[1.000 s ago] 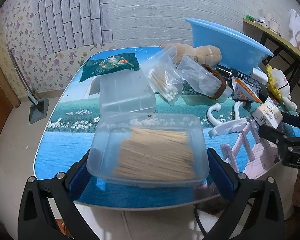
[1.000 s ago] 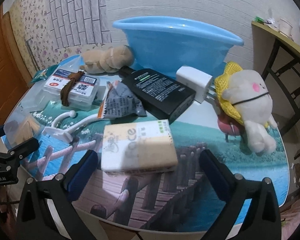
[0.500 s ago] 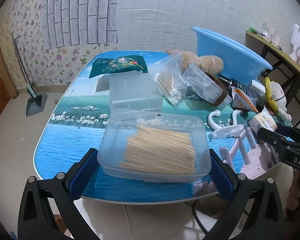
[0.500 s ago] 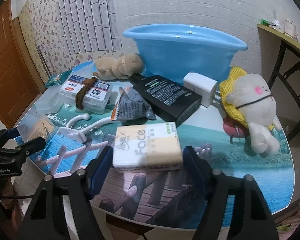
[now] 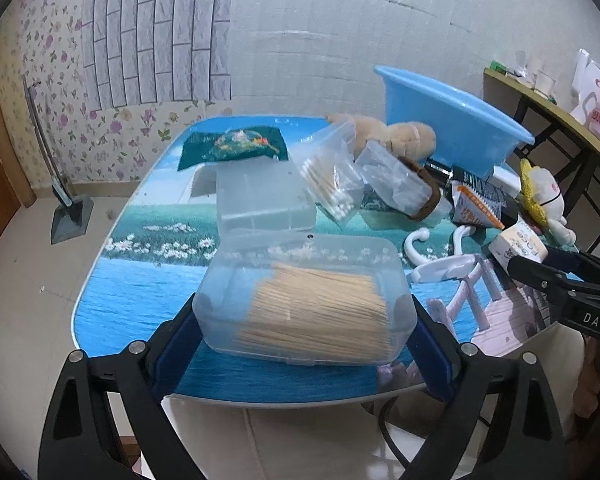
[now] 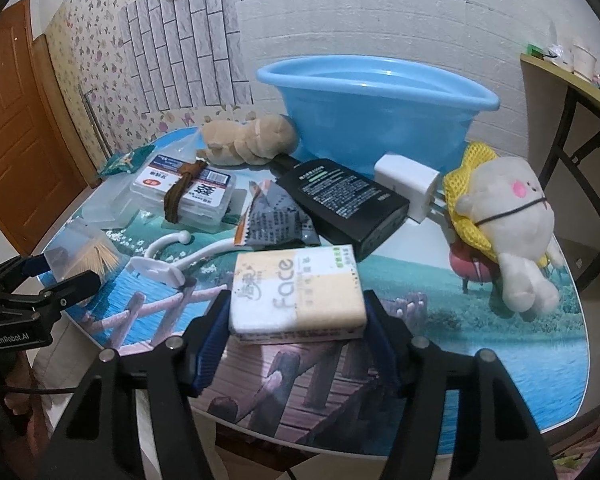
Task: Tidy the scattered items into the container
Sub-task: 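Lift the toothpick box and tissue pack off the table with both grippers, then carry both items over the blue basin and open both grippers to drop them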
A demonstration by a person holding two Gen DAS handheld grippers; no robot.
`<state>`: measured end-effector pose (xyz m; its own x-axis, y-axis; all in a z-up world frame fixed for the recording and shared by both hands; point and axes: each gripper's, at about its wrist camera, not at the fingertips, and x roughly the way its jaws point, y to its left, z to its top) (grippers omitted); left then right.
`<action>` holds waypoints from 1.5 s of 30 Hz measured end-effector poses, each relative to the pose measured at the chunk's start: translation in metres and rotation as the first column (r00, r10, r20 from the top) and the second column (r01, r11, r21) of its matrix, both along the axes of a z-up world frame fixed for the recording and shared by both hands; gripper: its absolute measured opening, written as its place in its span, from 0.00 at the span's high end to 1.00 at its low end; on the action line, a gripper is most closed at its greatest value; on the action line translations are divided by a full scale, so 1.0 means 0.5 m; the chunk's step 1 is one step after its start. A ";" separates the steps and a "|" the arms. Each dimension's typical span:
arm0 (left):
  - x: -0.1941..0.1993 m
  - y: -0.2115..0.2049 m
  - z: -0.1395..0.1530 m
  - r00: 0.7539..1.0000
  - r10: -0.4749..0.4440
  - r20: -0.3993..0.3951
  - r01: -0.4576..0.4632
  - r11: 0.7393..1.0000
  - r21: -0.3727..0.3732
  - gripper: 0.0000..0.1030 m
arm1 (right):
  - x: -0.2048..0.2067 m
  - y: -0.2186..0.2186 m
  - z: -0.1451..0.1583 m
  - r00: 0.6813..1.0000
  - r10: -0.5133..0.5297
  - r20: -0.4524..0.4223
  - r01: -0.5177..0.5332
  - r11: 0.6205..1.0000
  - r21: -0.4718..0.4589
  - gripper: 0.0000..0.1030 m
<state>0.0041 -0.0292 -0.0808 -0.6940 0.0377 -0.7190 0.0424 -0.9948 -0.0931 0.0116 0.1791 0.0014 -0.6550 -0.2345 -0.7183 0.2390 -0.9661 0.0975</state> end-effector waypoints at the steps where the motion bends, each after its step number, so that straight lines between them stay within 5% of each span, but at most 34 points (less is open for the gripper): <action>1: 0.002 -0.002 0.002 1.000 -0.001 -0.005 0.001 1.000 0.004 0.09 | 0.000 0.000 0.001 1.000 0.001 -0.001 -0.001 1.000 -0.003 0.39; 22: 0.005 0.008 0.022 0.999 -0.018 -0.035 0.019 1.000 0.007 0.10 | 0.012 0.010 0.018 1.000 0.004 -0.018 -0.005 1.000 -0.020 0.39; 31: 0.009 0.018 0.102 0.991 -0.043 -0.123 0.044 0.999 0.004 0.09 | 0.019 0.026 0.090 0.997 0.005 -0.074 -0.009 0.998 -0.057 0.39; 45: -0.118 0.104 0.223 0.958 -0.168 -0.234 0.163 0.986 -0.040 0.10 | -0.026 0.100 0.199 0.982 -0.062 -0.177 0.056 0.998 -0.038 0.39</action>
<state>-0.0550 0.0227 0.0307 -0.8291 0.1532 -0.5377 -0.1435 -0.9878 -0.0601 -0.0014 0.2293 0.1009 -0.7849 -0.2132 -0.5818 0.1978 -0.9760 0.0909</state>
